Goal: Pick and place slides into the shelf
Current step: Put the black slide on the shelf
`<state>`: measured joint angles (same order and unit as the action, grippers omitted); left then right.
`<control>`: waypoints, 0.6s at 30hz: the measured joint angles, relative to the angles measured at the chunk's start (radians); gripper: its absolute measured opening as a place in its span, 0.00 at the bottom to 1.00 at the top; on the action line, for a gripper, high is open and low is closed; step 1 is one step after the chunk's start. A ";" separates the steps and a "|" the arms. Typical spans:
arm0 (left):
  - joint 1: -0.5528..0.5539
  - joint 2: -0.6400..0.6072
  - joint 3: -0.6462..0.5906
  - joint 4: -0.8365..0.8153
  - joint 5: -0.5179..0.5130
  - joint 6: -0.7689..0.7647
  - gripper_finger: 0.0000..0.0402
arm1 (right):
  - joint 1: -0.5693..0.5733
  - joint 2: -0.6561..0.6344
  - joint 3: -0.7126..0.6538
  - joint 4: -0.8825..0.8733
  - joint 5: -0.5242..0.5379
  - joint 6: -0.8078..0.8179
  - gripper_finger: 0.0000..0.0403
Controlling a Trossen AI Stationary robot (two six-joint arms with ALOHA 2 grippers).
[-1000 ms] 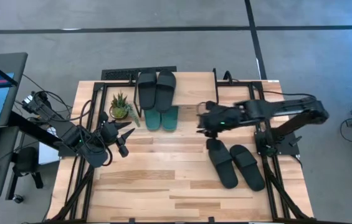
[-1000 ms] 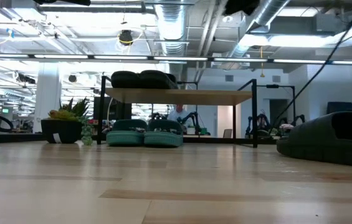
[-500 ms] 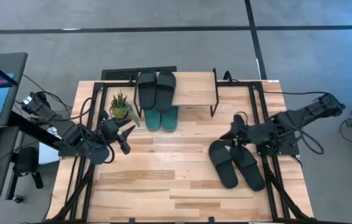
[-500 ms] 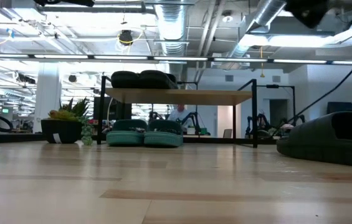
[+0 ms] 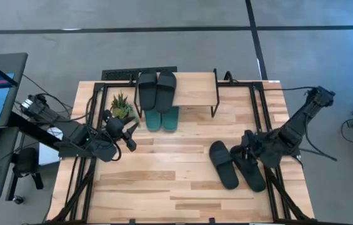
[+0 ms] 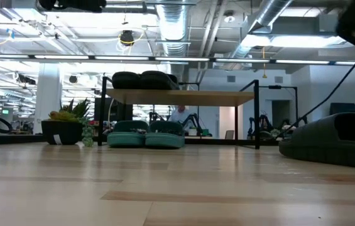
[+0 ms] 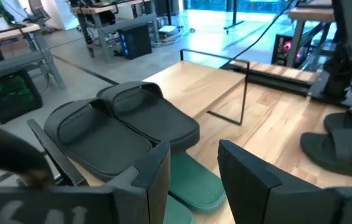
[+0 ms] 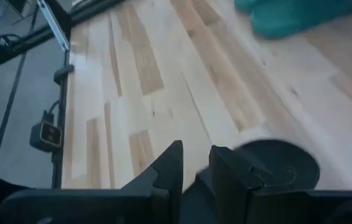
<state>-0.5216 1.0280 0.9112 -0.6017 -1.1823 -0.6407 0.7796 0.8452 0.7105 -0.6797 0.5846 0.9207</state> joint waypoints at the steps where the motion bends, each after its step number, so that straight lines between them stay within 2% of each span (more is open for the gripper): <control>1: 0.007 0.012 0.000 0.002 0.006 0.000 0.31 | 0.021 0.000 -0.012 -0.001 0.012 0.027 0.17; 10: 0.063 0.136 0.000 0.100 0.123 0.007 0.31 | 0.125 0.051 -0.034 -0.038 0.042 0.153 0.17; 18: 0.092 0.227 0.000 0.340 0.217 0.144 0.31 | 0.165 0.095 -0.034 -0.096 0.041 0.214 0.17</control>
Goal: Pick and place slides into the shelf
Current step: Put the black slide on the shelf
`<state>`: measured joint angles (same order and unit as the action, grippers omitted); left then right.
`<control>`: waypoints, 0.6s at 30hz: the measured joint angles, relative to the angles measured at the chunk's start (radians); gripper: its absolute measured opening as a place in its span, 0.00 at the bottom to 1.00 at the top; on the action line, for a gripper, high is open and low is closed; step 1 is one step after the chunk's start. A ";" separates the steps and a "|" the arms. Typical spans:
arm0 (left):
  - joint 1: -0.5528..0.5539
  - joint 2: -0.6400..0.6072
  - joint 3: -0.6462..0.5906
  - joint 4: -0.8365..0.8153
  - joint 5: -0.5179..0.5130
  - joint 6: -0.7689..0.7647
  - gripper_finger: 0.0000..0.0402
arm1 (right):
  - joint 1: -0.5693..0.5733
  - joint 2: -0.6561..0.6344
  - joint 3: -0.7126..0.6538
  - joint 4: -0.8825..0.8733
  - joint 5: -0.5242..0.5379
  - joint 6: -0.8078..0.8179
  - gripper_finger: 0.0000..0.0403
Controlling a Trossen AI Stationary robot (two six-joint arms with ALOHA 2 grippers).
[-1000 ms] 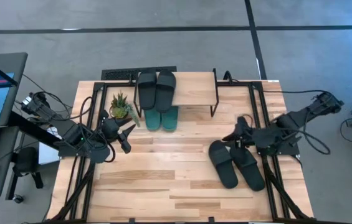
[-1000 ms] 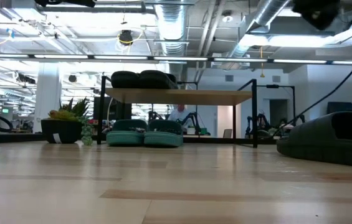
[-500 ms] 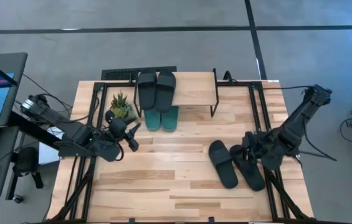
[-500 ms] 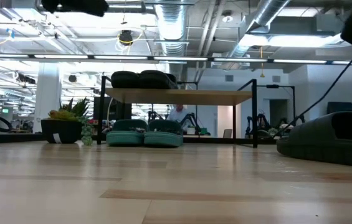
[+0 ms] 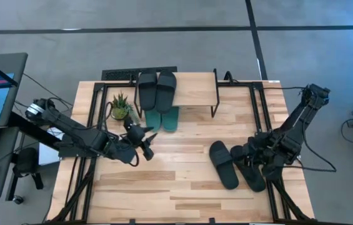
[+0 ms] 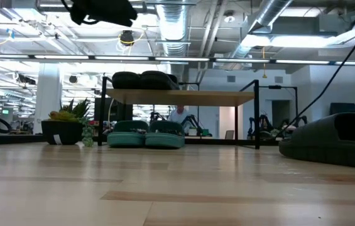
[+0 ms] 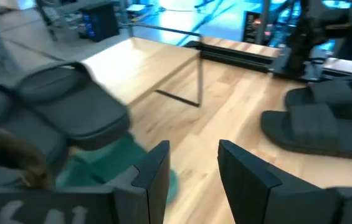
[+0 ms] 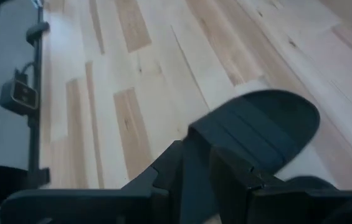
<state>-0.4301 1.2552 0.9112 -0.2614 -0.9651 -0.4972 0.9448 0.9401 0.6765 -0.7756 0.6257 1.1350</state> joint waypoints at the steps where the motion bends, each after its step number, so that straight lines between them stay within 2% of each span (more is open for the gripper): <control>1: 0.005 0.012 0.000 0.030 0.020 0.017 0.31 | 0.009 0.004 0.000 -0.013 -0.002 0.010 0.17; 10: 0.036 0.091 0.000 0.223 0.130 0.091 0.31 | 0.044 0.066 0.000 -0.067 -0.051 0.032 0.17; 15: 0.066 0.169 0.023 0.385 0.333 0.253 0.31 | 0.044 0.074 0.000 -0.130 -0.049 0.082 0.17; 18: 0.088 0.232 0.065 0.400 0.368 0.277 0.31 | 0.054 0.057 0.000 -0.146 -0.036 0.088 0.17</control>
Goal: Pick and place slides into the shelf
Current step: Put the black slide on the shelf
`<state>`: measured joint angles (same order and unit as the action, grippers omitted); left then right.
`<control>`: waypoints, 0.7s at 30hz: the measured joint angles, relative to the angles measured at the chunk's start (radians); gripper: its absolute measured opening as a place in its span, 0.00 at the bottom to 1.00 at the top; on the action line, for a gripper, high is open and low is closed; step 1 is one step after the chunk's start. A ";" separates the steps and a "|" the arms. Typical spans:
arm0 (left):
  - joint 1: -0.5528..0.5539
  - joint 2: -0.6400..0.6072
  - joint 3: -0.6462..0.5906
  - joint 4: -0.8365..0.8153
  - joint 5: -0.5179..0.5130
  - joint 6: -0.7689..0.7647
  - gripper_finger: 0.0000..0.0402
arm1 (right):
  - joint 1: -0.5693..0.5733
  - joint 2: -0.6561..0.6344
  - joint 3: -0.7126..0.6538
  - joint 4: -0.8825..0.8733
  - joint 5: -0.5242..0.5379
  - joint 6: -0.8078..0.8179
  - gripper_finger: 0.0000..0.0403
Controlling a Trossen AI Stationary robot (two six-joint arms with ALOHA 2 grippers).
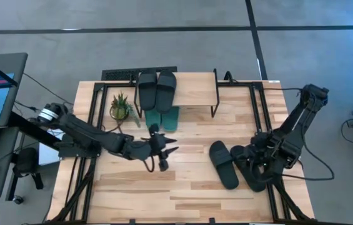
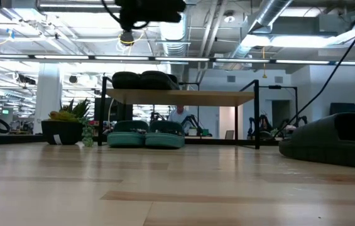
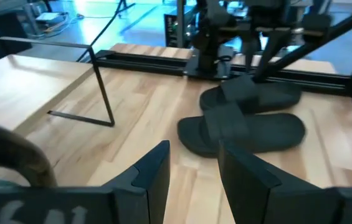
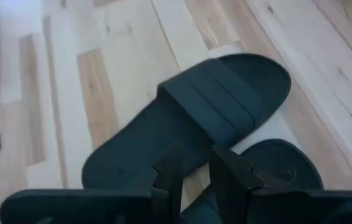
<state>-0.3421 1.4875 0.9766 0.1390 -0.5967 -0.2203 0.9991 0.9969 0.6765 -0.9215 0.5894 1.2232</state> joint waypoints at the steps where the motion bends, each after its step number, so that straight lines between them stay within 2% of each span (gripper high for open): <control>1: 0.009 0.022 0.015 0.001 0.002 0.000 0.31 | 0.008 -0.010 0.000 -0.006 0.008 0.000 0.17; 7: 0.029 0.106 0.090 0.000 0.011 -0.001 0.31 | 0.058 -0.043 0.000 -0.065 0.003 -0.009 0.17; 10: 0.029 0.102 0.097 -0.005 0.010 -0.006 0.31 | 0.051 -0.015 0.000 -0.049 -0.009 -0.105 0.17; 17: 0.011 0.008 0.097 -0.215 -0.022 -0.087 0.31 | -0.050 0.123 0.000 0.054 -0.008 -0.353 0.17; 21: -0.021 -0.053 0.096 -0.358 -0.094 -0.157 0.31 | -0.102 0.177 0.000 0.159 -0.005 -0.470 0.17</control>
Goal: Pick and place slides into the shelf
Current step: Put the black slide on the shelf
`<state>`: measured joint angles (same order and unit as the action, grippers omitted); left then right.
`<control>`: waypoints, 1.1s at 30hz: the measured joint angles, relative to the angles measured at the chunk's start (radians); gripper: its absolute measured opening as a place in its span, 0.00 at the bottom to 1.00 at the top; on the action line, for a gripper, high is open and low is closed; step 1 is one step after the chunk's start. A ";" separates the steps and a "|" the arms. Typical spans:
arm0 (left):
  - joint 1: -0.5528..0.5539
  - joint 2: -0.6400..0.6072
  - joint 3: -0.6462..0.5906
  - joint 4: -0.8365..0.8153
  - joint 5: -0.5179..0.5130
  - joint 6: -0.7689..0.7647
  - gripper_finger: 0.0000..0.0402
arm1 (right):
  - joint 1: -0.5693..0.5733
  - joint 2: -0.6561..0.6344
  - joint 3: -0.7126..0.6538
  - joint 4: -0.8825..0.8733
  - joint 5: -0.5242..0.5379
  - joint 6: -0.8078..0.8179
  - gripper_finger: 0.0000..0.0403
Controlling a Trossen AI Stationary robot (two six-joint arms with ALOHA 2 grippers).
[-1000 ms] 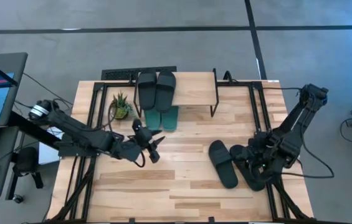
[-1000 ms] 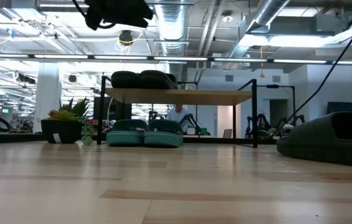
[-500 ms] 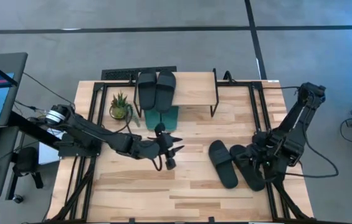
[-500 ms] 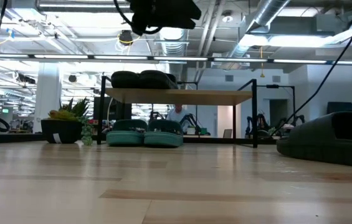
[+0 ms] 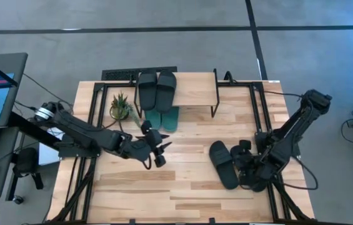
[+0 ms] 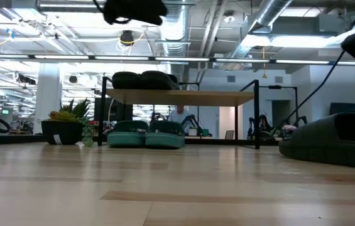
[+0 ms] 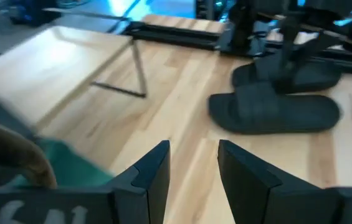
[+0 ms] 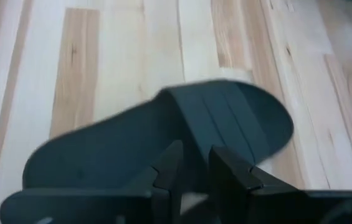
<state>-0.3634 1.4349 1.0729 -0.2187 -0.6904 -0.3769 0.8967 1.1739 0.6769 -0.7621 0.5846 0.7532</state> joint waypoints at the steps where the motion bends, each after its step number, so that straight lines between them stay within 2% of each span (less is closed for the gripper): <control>1: -0.010 -0.015 0.000 -0.035 -0.026 -0.014 0.31 | -0.007 0.009 0.000 0.020 0.000 -0.023 0.17; 8: -0.081 -0.101 0.000 -0.238 -0.166 -0.118 0.31 | -0.057 0.066 0.000 0.069 -0.008 -0.080 0.22; 15: -0.144 -0.153 0.000 -0.419 -0.254 -0.263 0.31 | -0.088 0.108 0.001 0.134 -0.036 -0.115 0.36; 22: -0.198 -0.156 0.000 -0.517 -0.314 -0.386 0.31 | -0.127 0.178 0.001 0.131 -0.044 -0.176 0.47; 27: -0.220 -0.156 0.000 -0.551 -0.326 -0.449 0.31 | -0.148 0.243 0.024 0.105 -0.060 -0.197 0.47; 33: -0.242 -0.156 -0.001 -0.571 -0.361 -0.500 0.31 | -0.172 0.295 0.050 0.081 -0.029 -0.221 0.40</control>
<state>-0.6057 1.2793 1.0721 -0.7898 -1.0510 -0.8764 0.7248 1.4693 0.7269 -0.6807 0.5559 0.5326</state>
